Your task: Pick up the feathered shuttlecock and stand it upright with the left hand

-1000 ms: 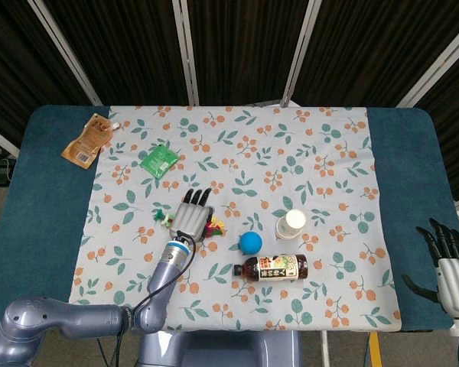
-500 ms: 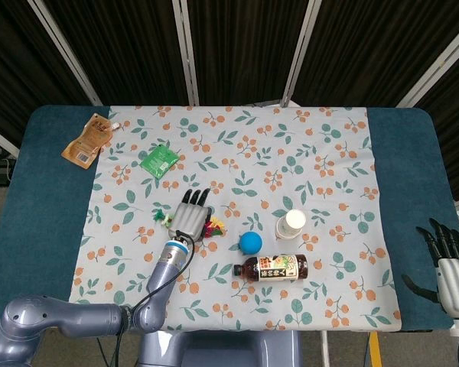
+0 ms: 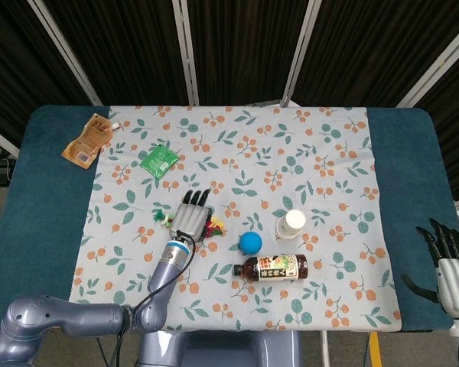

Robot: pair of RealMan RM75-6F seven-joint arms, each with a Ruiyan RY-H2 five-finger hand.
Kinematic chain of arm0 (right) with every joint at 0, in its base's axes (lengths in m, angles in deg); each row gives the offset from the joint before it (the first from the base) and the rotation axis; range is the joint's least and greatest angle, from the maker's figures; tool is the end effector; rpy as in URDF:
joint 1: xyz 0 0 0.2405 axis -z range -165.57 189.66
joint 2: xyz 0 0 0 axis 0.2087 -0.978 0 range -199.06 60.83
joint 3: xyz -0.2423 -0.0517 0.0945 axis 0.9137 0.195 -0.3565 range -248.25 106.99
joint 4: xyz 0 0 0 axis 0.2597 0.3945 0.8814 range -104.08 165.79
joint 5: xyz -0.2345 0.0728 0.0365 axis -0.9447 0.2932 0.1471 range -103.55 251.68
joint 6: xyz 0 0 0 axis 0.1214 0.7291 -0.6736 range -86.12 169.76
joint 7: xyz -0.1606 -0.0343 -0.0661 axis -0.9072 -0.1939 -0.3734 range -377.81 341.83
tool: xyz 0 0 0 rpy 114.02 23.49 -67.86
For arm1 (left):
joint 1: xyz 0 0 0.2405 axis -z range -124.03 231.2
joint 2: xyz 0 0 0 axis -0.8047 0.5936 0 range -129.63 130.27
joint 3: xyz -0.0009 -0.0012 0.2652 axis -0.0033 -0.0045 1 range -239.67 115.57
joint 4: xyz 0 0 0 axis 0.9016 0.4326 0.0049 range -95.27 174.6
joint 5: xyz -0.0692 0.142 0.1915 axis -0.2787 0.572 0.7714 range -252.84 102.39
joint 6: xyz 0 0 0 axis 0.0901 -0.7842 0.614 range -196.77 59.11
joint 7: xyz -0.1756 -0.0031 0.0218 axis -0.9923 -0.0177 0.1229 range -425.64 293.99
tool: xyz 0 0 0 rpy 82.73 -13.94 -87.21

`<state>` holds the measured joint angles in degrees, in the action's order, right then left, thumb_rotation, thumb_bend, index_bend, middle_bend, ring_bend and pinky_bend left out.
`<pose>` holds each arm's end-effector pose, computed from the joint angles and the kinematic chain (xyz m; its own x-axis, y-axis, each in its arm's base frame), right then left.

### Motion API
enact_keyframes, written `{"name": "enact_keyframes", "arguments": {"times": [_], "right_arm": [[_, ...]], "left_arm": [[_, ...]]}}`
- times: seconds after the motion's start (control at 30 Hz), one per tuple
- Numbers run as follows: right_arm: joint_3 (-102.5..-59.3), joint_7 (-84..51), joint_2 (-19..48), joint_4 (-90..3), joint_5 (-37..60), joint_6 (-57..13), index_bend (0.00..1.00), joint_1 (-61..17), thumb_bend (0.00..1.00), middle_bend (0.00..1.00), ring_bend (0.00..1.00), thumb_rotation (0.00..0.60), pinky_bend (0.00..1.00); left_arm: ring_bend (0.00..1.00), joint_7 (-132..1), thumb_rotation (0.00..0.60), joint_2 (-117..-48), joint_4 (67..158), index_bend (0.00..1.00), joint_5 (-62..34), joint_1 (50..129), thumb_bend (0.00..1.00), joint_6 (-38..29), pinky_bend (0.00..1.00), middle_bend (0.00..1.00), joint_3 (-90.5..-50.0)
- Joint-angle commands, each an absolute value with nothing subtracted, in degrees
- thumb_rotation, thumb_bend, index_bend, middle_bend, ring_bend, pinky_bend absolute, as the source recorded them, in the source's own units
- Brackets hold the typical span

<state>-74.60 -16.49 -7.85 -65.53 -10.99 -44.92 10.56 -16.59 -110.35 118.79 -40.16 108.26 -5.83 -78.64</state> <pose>-0.3335 -0.2023 0.1460 0.3509 0.0233 0.9361 -0.9355 0.0538 0.3493 -0.0521 0.3711 -0.1631 0.5042 0.3341 0.7963 0.8608 -0.2678 -0.4327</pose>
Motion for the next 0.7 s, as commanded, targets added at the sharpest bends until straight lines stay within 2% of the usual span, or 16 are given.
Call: {"name": "enact_keyframes", "arguments": {"times": [0.03,0.7], "right_arm": [[-74.6,-16.4,-7.9,-65.5,-10.9,-44.9,0.14,10.6,0.10,0.00,0.00,0.600,0.00],[-74.7,-16.2,-7.8,-65.6,-10.9,-45.0,0.14,10.7,0.10,0.00,0.00,0.600,0.00]], "left_arm": [[0.00,-16.6,0.600,-110.4,118.7,0.52,-39.8,108.4,0.49,-5.8,0.00,0.00,-78.3],[0.00,-18.5,0.600,-109.5,120.3,0.55,-38.7,108.1,0.57,-5.3,0.00,0.00,-78.4]]}}
